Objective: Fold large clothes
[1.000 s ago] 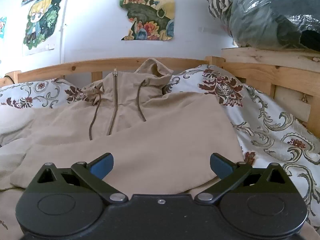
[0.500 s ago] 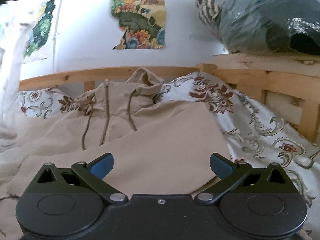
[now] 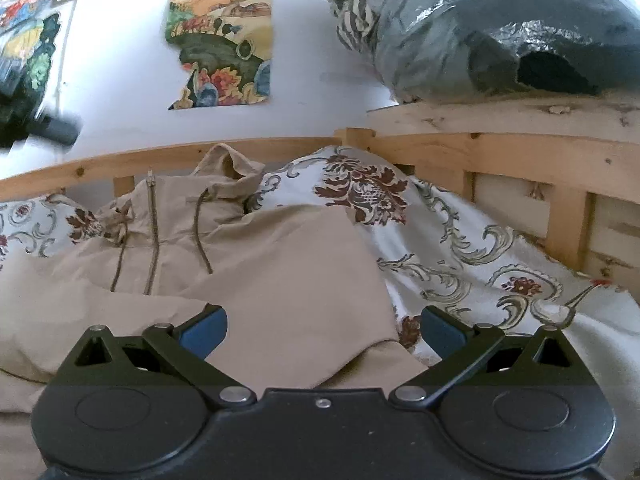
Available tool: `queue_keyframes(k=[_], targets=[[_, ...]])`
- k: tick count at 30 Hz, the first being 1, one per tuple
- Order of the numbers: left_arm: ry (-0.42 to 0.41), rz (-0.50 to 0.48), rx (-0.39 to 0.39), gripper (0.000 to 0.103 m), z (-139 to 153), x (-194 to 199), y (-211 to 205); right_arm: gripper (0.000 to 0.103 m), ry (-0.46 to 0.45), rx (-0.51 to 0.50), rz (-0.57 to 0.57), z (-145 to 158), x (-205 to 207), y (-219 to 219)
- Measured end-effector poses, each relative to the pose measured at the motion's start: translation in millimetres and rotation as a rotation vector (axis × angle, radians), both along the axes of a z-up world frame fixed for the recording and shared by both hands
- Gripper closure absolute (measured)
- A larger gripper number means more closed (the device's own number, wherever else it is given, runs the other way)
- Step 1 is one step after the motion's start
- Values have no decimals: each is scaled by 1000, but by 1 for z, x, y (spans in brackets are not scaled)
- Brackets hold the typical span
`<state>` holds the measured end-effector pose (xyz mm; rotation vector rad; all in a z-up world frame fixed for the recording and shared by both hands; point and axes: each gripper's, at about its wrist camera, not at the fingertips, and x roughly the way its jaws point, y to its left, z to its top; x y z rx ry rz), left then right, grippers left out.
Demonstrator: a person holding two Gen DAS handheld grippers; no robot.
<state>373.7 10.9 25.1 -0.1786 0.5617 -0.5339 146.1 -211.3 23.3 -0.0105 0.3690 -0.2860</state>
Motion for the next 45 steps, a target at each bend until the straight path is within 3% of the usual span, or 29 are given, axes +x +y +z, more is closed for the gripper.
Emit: queue_keyframes(k=[1, 3, 6, 9, 12, 15, 18, 19, 20, 21, 22, 23, 25, 31, 33, 35, 37, 39, 40, 41, 42, 43, 45], targets=[[7, 43, 20, 64, -4, -1, 14, 1, 1, 9, 19, 0, 0, 1], [32, 164, 87, 48, -21, -9, 48, 5, 6, 34, 59, 0, 2, 7], [110, 314, 186, 45, -53, -17, 95, 16, 49, 93, 126, 3, 11, 19], [193, 409, 218, 45, -86, -20, 129, 28, 112, 247, 191, 0, 25, 26], [268, 474, 167, 45, -109, -17, 155, 34, 163, 393, 219, -9, 38, 27], [303, 520, 96, 36, -112, -6, 171, 40, 217, 467, 201, -20, 48, 29], [350, 541, 81, 37, -119, 8, 180, 44, 242, 483, 194, -29, 52, 33], [357, 538, 80, 43, -121, 10, 180, 48, 246, 491, 194, -32, 54, 33], [349, 536, 80, 49, -123, 10, 180, 60, 248, 495, 198, -34, 55, 35], [338, 533, 87, 62, -125, 9, 177, 81, 249, 487, 202, -35, 55, 38], [324, 538, 107, 74, -125, 9, 175, 93, 243, 465, 205, -36, 54, 40], [303, 545, 129, 79, -124, 7, 173, 102, 233, 439, 206, -35, 51, 42], [272, 545, 151, 89, -121, 6, 169, 103, 211, 425, 235, -29, 48, 43], [229, 531, 159, 93, -106, -7, 161, 103, 167, 335, 221, 0, 38, 41], [231, 505, 217, 93, -107, -3, 155, 103, 185, 293, 232, 3, 36, 44], [257, 490, 245, 91, -112, 0, 156, 103, 265, 264, 245, -8, 38, 48], [259, 483, 245, 84, -112, -1, 158, 103, 336, 288, 233, -22, 39, 47], [236, 492, 235, 80, -105, -5, 158, 103, 343, 291, 222, -25, 37, 46], [208, 494, 230, 68, -101, -9, 157, 101, 332, 284, 215, -24, 37, 46], [173, 491, 228, 57, -96, -12, 155, 91, 319, 271, 202, -22, 36, 46], [129, 497, 232, 40, -91, -13, 152, 80, 300, 253, 189, -20, 36, 46], [88, 506, 241, 35, -86, -13, 148, 77, 274, 229, 178, -18, 34, 46], [37, 520, 274, 35, -80, -4, 137, 71, 244, 169, 174, -17, 34, 51]])
